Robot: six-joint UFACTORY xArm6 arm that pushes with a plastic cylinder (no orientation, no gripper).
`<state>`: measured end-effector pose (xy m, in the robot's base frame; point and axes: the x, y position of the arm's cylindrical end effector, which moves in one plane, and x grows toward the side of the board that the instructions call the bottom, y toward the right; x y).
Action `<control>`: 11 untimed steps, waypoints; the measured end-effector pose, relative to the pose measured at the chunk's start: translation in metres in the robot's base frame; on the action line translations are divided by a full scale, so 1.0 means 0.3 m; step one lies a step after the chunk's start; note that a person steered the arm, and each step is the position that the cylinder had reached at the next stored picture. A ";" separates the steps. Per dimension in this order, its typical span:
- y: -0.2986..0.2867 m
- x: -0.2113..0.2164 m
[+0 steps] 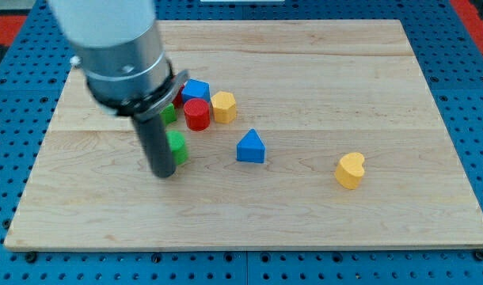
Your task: Place your arm bottom left of the green circle
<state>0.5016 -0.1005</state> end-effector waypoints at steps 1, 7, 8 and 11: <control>0.010 -0.028; 0.138 -0.021; 0.106 -0.022; -0.039 -0.066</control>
